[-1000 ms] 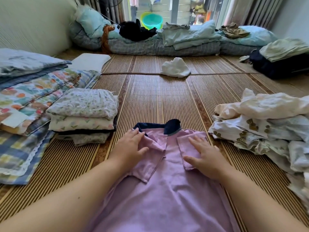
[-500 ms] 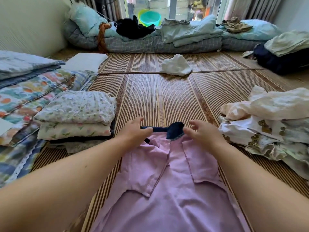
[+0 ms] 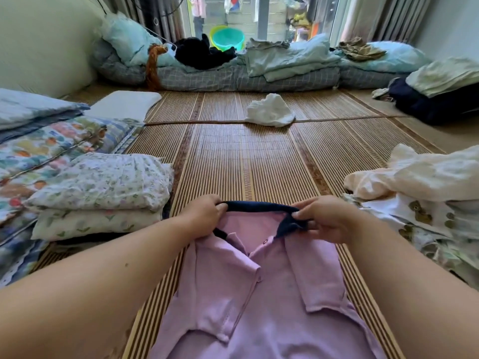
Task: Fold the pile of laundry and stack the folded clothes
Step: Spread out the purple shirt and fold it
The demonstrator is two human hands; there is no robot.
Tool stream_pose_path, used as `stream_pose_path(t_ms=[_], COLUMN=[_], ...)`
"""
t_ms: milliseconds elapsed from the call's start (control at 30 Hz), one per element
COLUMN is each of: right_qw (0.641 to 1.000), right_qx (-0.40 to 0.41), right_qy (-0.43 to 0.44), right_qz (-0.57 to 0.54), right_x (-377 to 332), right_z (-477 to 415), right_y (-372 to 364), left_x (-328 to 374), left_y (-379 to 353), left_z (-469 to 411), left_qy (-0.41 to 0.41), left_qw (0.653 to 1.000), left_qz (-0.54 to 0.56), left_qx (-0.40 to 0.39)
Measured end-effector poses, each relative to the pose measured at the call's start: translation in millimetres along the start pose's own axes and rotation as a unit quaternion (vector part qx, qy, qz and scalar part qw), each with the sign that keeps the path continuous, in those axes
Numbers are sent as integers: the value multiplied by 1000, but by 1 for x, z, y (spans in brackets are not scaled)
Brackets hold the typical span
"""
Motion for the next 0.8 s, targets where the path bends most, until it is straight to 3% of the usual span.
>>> stream_pose_path(t_ms=[100,233,367,433,500,567,700,800], right_qw=[978,961,989,993,956,935,986,997], right_qx=[-20,-5,64,94,81,60,-29,-55], right_qy=[-1,12,-22,65,183,198,53,40], right_qz=[-210,-277,-135,34,216,287,153,-35], right_x=[9,12,24,20,8,2,9,10], right_z=[15,18,9,4,2,1,1,3], right_y=[2,-4,-13,-11,-8,-1,8,2], left_x=[-7,-6,-5,-5,-5,-6,-2,22], left_y=[0,-4,-6,-6,-4,-2,3,-3], left_z=[3,7,6,5,4,2,7,35], left_qy=[6,10,19,19,11,2,-39,-136], left_qw=[999,999,998,998,998,999,997,989], left_qz=[34,53,60,64,65,51,-39,-47], left_qx=[3,-4,-9,-14,-20,-17,50,32])
Point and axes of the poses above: each hand's wrist, its own z-axis away from the middle knuckle, its own y-axis out of the back of the hand, x = y × z, the point moved 3 cm from there along -z, towards the middle knuckle, and after that the axes turned 15 degrees about y, right-handed, at the moved point
